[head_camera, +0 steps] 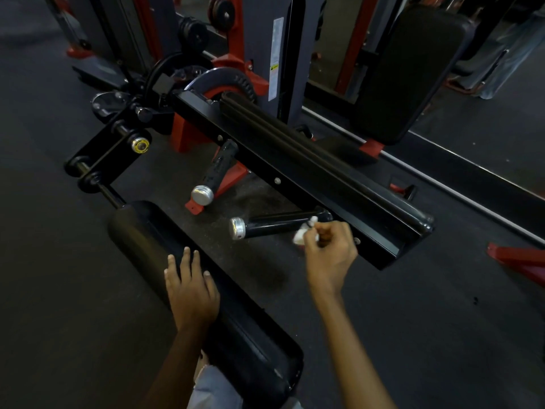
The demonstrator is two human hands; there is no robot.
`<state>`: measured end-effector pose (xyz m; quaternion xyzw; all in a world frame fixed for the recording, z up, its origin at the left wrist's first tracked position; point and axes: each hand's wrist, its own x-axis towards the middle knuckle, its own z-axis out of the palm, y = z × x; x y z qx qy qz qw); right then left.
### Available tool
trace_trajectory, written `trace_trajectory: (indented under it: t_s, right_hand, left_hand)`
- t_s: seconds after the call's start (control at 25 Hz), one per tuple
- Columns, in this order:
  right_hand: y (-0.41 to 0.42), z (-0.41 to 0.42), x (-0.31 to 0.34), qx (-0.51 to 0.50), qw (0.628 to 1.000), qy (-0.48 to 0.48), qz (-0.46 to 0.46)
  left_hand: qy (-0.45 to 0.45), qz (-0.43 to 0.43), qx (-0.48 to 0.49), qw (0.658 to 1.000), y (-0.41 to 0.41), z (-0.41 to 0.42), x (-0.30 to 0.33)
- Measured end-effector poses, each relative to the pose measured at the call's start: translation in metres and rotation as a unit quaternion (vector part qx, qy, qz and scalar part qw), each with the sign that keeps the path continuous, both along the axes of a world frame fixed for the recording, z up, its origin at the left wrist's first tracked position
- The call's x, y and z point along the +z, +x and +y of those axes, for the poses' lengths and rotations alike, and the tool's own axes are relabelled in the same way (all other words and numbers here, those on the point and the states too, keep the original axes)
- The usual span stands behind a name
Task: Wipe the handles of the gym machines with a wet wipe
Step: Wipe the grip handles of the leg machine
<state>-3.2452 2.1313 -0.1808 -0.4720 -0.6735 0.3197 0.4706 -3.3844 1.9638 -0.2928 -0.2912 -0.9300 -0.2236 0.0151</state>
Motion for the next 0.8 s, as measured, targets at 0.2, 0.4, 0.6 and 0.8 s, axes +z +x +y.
trace_trajectory:
  t_s: [0.2,0.4,0.6,0.8]
  right_hand:
    - [0.016,0.026,-0.007,-0.021,0.998,0.001,-0.061]
    - [0.005,0.003,-0.009,-0.074,0.983,-0.139,0.097]
    - [-0.016,0.000,-0.004,-0.135,0.874,-0.340,0.319]
    - [-0.057,-0.037,0.010,0.002,0.789,-0.463,0.404]
  left_hand:
    - [0.002,-0.002,0.001,1.000,0.001,0.000,0.002]
    - [0.007,-0.008,0.001,1.000,0.001,0.001,0.002]
    - [0.006,-0.003,0.008,1.000,0.003,0.002,0.006]
    - [-0.008,-0.010,0.009,1.000,0.002,0.002,0.004]
